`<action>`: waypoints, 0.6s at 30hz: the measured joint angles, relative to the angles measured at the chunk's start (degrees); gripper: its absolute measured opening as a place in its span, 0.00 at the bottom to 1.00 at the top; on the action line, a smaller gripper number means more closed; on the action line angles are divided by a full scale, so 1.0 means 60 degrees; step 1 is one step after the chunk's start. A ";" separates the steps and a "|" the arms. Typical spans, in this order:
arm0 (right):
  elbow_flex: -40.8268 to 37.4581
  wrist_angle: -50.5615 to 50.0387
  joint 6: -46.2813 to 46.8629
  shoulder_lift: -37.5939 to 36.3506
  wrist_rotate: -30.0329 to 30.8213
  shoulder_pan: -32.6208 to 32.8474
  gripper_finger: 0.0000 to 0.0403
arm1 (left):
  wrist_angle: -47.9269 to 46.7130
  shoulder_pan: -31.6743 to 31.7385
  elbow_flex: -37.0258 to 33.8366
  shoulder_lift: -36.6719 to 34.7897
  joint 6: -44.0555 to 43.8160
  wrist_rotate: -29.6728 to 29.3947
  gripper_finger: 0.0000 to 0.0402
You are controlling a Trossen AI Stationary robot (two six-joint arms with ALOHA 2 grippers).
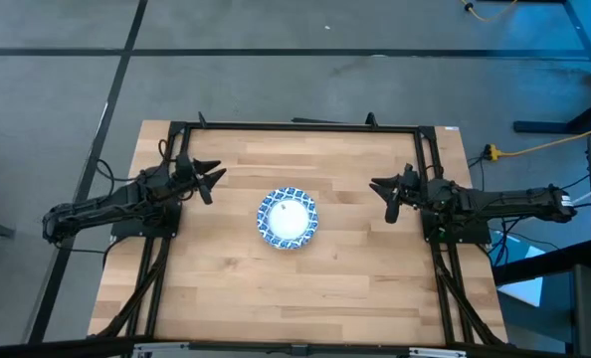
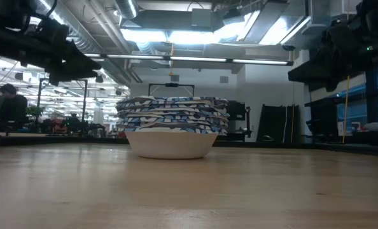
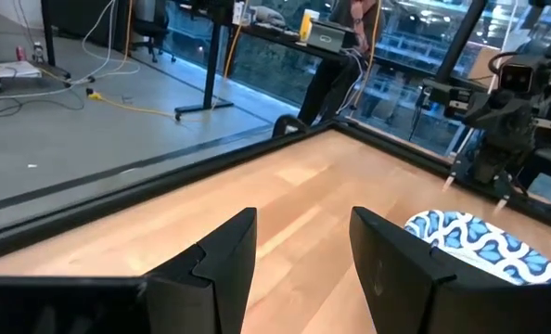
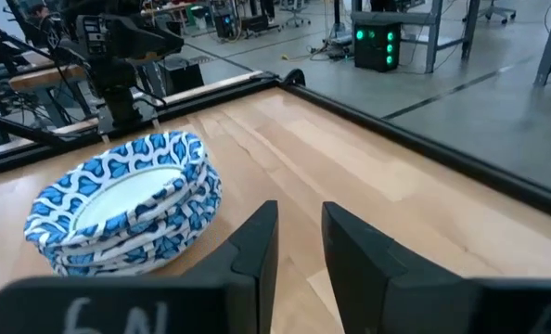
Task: Nest bowls inside each other
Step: Return to Home Position
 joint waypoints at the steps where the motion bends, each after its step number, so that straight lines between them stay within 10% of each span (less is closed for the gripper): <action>1: -0.0059 0.0021 0.0097 0.0000 0.0000 0.0000 0.22 | 0.0002 0.0000 -0.0079 -0.0051 -0.0010 -0.0009 0.42; 18: -0.0340 0.0030 0.0160 -0.0015 0.0014 0.0000 0.22 | -0.0144 0.0000 -0.0483 -0.0413 -0.0197 -0.0200 0.42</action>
